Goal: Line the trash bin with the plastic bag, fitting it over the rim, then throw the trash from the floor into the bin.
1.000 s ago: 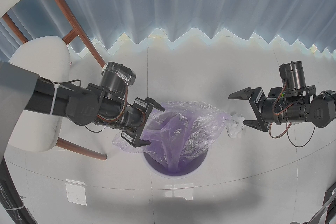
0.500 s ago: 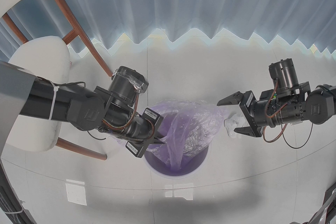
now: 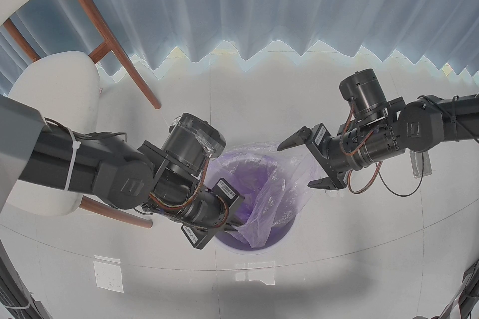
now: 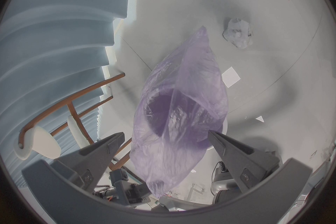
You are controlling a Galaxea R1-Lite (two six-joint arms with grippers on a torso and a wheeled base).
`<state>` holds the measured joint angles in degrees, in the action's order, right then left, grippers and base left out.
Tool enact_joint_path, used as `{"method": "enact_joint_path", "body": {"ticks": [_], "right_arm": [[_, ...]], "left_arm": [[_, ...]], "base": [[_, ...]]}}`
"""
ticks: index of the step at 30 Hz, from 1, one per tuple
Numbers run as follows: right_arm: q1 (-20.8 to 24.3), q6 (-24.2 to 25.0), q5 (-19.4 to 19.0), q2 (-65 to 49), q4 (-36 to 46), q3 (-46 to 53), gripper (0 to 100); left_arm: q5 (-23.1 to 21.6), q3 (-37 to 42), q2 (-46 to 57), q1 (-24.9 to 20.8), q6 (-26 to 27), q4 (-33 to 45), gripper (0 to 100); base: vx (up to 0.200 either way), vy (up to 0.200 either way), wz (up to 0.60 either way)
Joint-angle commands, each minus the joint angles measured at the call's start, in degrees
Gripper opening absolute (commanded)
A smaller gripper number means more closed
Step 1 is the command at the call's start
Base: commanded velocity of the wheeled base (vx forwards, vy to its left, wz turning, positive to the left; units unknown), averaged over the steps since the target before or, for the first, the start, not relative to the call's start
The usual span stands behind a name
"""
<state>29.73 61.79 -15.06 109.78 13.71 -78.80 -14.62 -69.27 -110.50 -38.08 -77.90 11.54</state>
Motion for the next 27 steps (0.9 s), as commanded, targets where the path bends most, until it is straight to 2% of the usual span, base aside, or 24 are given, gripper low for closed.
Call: {"method": "enact_joint_path", "body": {"ticks": [1,4,5,10,17,27], "right_arm": [[1.5,-0.3,0.1,5.4,3.0,-5.4,100],[1.6,-0.6,0.6,6.1,5.4,-6.6,100],[1.6,-1.1,0.9,5.7,6.1,-6.2,0],[0.5,-2.5,0.9,1.8,9.9,-2.6,0],[0.0,-5.5,0.9,-3.6,9.3,10.1,0],[0.5,-7.1,1.3,-2.0,-1.9,22.4,0]], "left_arm": [[0.0,1.2,1.3,-0.9,0.1,0.1,0],[0.5,1.3,1.4,-0.8,0.2,0.1,0],[0.8,1.3,1.5,-0.7,0.2,0.1,0],[1.9,3.6,3.0,-0.8,2.8,0.3,0],[4.3,10.1,3.2,-0.2,8.5,0.4,0],[4.8,14.1,0.5,-0.8,9.2,-0.1,0]], "base": [[0.0,0.0,0.0],[0.0,0.0,0.0],[0.0,0.0,0.0],[0.0,0.0,0.0],[0.0,0.0,0.0],[0.0,0.0,0.0]]}}
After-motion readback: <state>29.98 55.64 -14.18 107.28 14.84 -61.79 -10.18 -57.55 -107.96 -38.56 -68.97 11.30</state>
